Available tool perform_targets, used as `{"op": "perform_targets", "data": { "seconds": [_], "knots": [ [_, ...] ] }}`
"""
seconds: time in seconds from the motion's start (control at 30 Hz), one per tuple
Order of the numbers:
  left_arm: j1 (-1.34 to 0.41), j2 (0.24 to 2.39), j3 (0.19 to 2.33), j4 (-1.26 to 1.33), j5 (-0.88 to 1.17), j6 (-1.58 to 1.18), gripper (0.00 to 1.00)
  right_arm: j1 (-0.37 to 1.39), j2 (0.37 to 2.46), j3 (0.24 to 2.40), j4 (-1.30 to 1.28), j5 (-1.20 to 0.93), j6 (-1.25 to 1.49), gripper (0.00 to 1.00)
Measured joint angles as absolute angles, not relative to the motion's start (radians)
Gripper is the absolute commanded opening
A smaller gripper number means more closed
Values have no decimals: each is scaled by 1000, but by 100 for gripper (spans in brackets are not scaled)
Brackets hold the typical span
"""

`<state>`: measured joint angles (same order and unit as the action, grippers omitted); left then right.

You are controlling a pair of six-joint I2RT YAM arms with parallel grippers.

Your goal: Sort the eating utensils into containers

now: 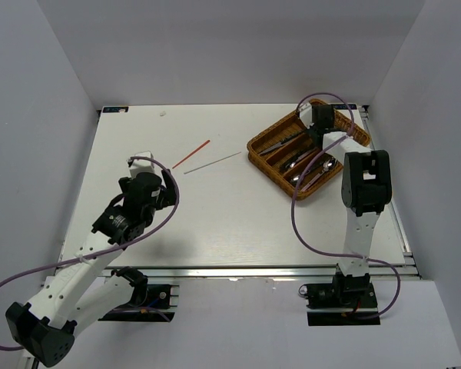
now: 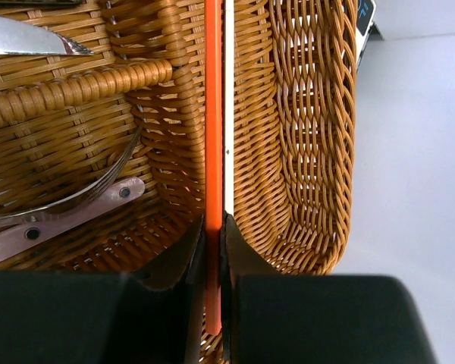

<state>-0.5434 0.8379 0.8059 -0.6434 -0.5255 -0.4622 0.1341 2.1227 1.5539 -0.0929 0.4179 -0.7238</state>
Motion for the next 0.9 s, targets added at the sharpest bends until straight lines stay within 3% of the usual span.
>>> {"op": "perform_targets", "data": {
  "seconds": [0.6, 0.7, 0.9],
  "knots": [
    [-544, 847, 805, -643, -514, -460, 98, 29, 2116, 1652, -110, 258, -744, 0],
    [-544, 848, 805, -642, -514, -460, 98, 17, 2116, 1662, -98, 262, -760, 6],
    [-544, 874, 805, -643, -514, -460, 98, -19, 2132, 1662, -96, 257, -778, 30]
  ]
}}
